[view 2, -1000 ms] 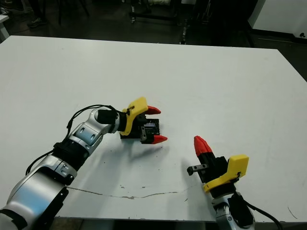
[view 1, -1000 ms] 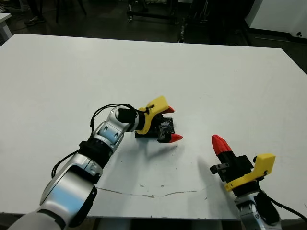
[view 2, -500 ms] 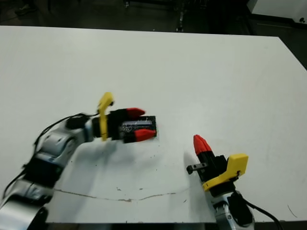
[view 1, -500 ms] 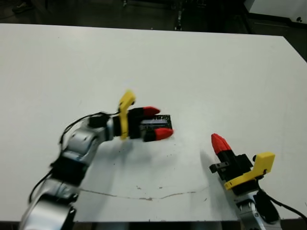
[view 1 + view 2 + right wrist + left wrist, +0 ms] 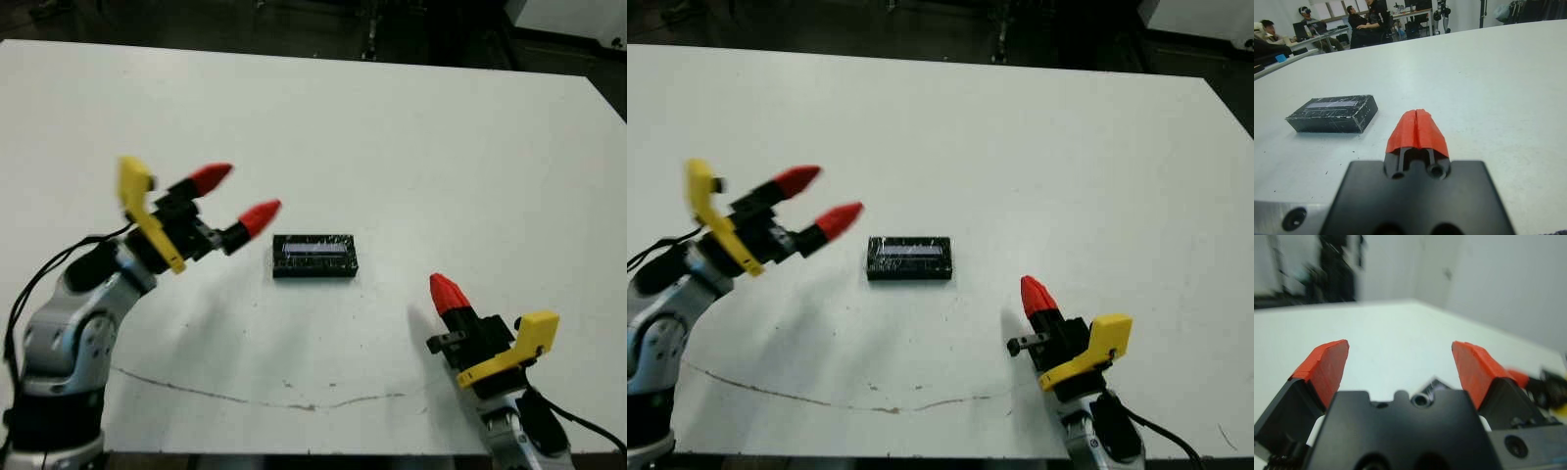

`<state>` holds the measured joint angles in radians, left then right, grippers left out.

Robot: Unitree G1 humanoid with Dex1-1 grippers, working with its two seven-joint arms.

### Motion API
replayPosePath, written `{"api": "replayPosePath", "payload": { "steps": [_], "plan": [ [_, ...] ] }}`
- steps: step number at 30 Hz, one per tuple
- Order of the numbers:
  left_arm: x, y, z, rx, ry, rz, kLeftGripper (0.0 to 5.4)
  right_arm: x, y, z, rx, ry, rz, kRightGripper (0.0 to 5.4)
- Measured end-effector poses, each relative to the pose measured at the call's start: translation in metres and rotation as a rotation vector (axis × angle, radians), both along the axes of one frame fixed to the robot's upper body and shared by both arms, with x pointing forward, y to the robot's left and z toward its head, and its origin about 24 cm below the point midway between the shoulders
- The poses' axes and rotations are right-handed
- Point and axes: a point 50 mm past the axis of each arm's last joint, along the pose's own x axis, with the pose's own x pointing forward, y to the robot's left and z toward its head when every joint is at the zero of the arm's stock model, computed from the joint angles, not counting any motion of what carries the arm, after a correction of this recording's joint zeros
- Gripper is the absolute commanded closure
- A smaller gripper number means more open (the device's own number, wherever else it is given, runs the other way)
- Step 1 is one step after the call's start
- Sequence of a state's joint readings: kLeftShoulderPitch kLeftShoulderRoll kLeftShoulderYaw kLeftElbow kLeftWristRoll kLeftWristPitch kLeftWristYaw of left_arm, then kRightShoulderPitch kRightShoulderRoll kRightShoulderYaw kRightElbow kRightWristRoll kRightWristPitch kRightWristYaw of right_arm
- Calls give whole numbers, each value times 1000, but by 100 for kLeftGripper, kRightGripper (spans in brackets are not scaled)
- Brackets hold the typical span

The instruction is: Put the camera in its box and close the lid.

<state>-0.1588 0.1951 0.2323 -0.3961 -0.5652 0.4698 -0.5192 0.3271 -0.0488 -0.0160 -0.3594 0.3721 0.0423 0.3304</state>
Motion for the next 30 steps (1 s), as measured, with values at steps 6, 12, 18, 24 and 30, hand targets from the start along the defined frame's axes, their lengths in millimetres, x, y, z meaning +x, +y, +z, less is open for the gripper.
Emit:
{"api": "replayPosePath", "payload": {
  "steps": [6, 12, 18, 24, 30],
  "plan": [
    [-16, 8, -8, -48, -18, 170, 121, 0, 0, 0, 3, 0, 3, 540],
    [-29, 16, -16, -71, -77, 252, 203, 0, 0, 0, 7, -8, 2, 540],
    [-41, 16, -34, -71, -75, 330, 289, 1, -3, 3, 38, -21, -12, 540],
    [-51, 12, -57, -27, -92, 423, 384, 5, -7, 19, 59, -81, -39, 540],
    [-54, 4, -71, 7, -77, 469, 473, 8, -7, 32, 85, -122, -58, 540]
  ]
}}
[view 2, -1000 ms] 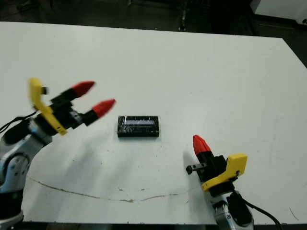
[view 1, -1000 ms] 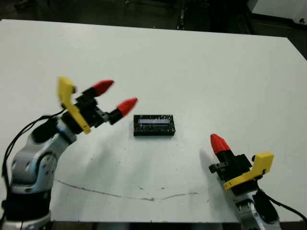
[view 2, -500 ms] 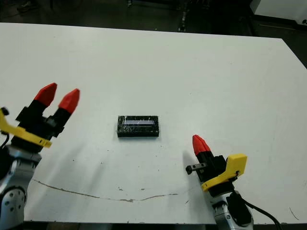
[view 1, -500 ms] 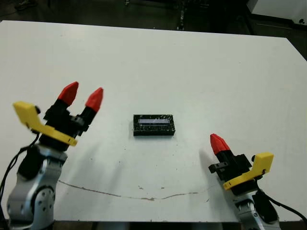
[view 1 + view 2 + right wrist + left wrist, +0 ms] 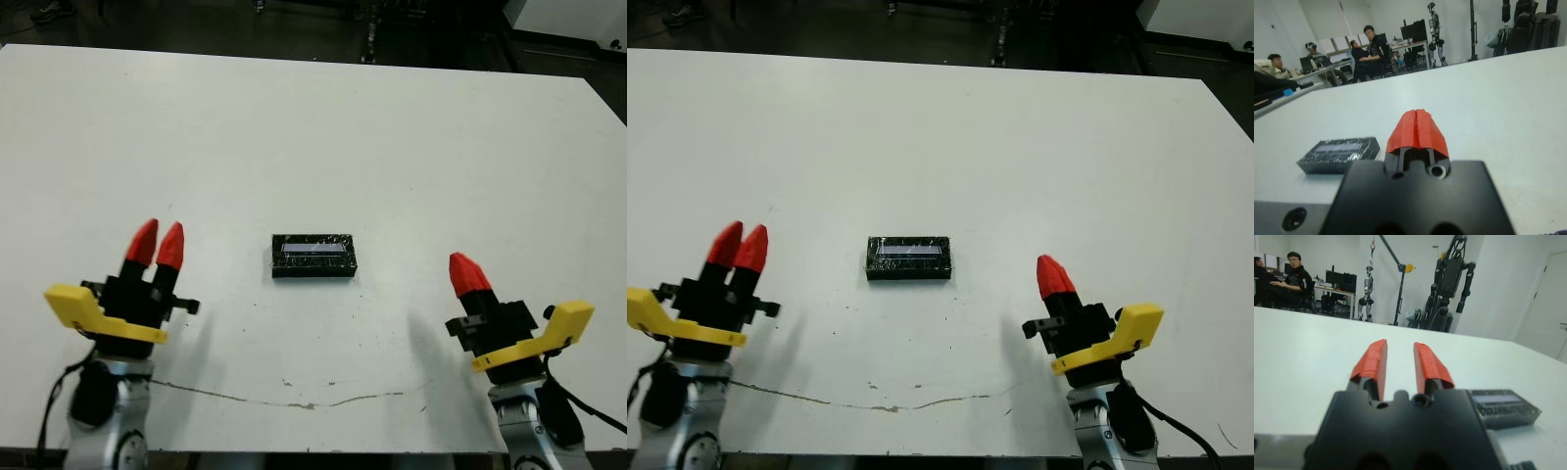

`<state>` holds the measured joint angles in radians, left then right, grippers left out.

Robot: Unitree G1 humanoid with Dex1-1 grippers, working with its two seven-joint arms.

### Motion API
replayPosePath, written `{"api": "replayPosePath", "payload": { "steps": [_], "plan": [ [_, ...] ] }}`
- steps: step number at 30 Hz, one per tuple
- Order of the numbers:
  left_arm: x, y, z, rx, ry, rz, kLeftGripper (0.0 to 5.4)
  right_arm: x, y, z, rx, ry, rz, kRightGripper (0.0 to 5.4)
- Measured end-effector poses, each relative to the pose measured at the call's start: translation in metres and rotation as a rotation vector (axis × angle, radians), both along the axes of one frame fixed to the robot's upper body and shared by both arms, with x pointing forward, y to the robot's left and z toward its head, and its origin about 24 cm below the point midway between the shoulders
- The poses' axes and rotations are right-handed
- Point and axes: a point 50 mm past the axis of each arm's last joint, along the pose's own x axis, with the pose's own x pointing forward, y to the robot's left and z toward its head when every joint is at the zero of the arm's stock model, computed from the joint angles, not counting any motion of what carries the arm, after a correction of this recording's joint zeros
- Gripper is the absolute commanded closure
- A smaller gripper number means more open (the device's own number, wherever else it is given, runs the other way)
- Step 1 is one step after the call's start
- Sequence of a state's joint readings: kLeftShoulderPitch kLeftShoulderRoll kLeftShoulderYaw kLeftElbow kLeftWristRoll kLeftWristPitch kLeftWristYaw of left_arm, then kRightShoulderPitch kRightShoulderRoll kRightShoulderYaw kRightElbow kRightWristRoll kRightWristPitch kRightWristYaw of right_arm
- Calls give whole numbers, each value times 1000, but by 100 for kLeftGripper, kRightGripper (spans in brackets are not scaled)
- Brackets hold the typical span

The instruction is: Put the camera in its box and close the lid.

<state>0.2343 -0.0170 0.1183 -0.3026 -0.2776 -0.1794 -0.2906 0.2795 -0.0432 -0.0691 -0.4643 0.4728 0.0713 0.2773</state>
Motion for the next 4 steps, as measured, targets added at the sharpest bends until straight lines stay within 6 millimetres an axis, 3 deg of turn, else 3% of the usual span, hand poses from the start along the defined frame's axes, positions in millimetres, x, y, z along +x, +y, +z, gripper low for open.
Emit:
{"api": "replayPosePath", "payload": {
  "steps": [4],
  "plan": [
    [1, -3, -2, 14, -5, 5, 535, 0, 0, 3, 8, -2, -6, 540]
  ]
}}
